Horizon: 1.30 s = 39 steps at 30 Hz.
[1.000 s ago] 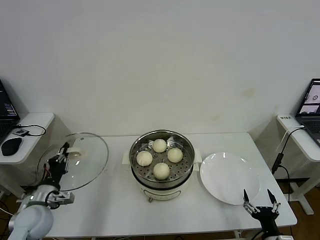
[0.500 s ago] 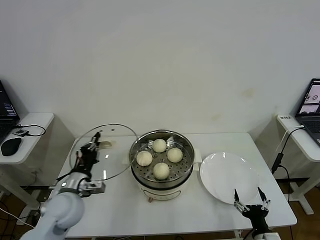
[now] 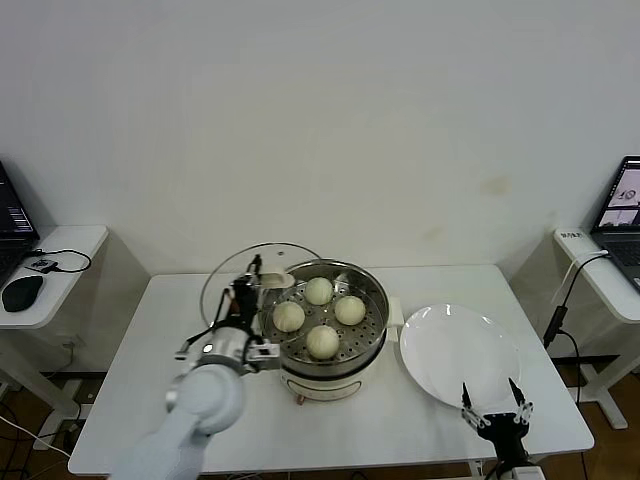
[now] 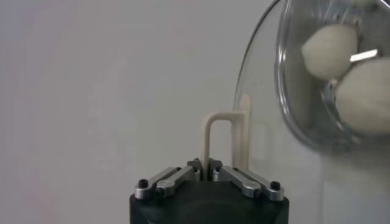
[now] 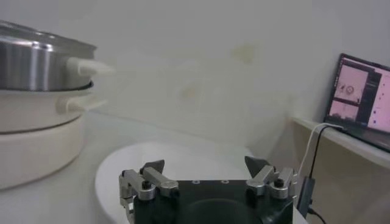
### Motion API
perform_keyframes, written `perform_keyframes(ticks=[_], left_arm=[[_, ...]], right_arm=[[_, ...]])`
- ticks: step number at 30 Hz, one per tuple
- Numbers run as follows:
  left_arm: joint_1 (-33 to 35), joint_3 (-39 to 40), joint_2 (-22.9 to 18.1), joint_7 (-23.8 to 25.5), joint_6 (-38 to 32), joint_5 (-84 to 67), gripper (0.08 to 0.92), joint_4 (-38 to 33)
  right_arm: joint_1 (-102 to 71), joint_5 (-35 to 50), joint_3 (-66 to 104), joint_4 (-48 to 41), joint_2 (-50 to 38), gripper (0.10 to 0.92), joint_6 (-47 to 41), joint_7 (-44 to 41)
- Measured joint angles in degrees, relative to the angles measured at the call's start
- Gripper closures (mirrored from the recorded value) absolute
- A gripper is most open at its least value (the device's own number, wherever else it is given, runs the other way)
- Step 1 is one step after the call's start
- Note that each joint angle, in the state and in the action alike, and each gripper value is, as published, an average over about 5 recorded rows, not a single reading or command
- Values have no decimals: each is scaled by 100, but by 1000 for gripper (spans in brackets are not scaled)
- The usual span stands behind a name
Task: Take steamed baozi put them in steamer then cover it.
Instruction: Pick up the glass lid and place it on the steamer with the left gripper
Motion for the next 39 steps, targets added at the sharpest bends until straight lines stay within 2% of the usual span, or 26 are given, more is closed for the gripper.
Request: perform_keyframes(ticks=[9,18,28,39], left_arm=[[-161,441,-703,259,76,681,855,319],[-210,638,-1128,323,83,1038,855,578],[-178,764,-1418,324,55,1293,855,742],[-131,705,-1508,295,-1,1425,855,890]], right_arm=[[-22,-134,9,-36,-7,203,34,6],[5,-241,-37,-106,13,203,70,10],[18,-283,-51,-184,3,202,106,10],[6,-303,-57,-238,-10,203,141,-1]])
